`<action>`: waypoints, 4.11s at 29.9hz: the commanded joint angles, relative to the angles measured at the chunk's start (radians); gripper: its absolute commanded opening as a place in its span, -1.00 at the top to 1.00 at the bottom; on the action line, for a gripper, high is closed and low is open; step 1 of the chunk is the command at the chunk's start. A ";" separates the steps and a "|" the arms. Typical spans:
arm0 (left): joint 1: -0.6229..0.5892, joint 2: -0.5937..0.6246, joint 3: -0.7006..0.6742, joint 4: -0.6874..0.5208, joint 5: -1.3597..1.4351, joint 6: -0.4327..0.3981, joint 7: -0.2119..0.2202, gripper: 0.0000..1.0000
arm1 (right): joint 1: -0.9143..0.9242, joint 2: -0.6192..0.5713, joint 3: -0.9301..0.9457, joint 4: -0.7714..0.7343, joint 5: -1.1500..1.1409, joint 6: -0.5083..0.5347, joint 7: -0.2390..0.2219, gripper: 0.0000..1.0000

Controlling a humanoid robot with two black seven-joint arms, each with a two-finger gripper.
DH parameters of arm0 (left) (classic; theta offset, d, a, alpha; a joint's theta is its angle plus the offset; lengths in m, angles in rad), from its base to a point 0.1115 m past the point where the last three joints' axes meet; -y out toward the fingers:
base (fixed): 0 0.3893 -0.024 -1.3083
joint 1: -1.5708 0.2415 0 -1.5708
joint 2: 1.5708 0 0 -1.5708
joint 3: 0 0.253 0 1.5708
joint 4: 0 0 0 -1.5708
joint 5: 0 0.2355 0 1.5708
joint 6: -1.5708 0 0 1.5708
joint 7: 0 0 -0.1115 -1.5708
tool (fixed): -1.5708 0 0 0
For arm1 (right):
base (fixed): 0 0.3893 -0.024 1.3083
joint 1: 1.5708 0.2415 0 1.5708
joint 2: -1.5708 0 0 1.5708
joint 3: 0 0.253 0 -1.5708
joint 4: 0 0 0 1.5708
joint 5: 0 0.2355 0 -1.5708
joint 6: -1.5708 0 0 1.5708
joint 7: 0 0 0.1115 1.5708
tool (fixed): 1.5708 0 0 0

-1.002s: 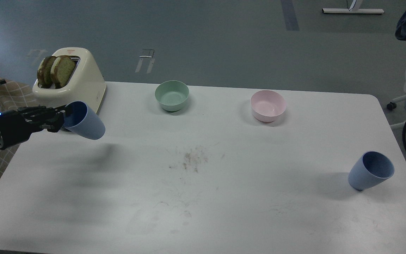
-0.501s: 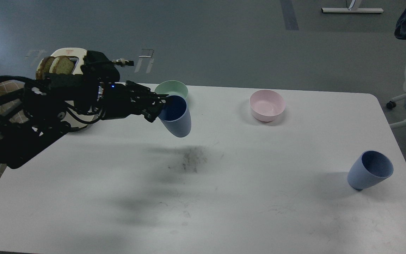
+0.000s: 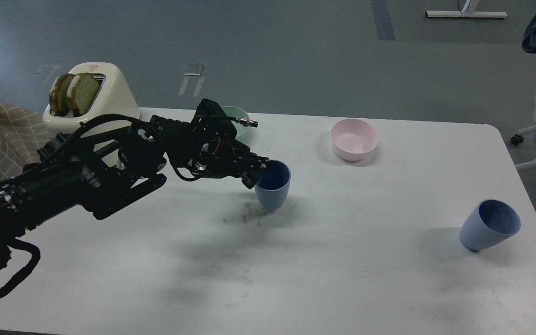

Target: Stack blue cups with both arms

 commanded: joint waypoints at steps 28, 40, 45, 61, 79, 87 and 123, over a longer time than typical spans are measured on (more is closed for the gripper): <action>-0.048 0.026 -0.052 0.000 -0.168 0.032 0.012 -0.57 | -0.018 -0.004 0.001 0.004 0.004 0.000 0.000 -1.00; 0.082 0.221 -0.514 0.000 -1.097 0.043 0.014 -0.94 | -0.099 -0.088 -0.029 0.194 -0.075 0.000 0.000 -1.00; 0.227 0.284 -0.696 0.002 -1.355 0.035 0.015 -0.94 | -0.177 -0.099 -0.031 0.318 -0.258 0.000 0.000 -1.00; 0.397 0.259 -0.880 0.014 -1.605 0.081 0.022 -0.95 | -0.377 -0.305 -0.238 0.574 -1.164 0.000 0.161 -0.98; 0.397 0.239 -0.874 0.002 -1.593 0.080 0.018 -0.95 | -0.481 -0.303 -0.482 0.465 -1.375 -0.102 0.161 -0.74; 0.397 0.239 -0.872 0.002 -1.593 0.081 0.021 -0.95 | -0.483 -0.326 -0.477 0.465 -1.375 -0.128 0.161 -0.73; 0.397 0.246 -0.866 0.000 -1.590 0.086 0.025 -0.95 | -0.575 -0.357 -0.485 0.465 -1.383 -0.156 0.161 1.00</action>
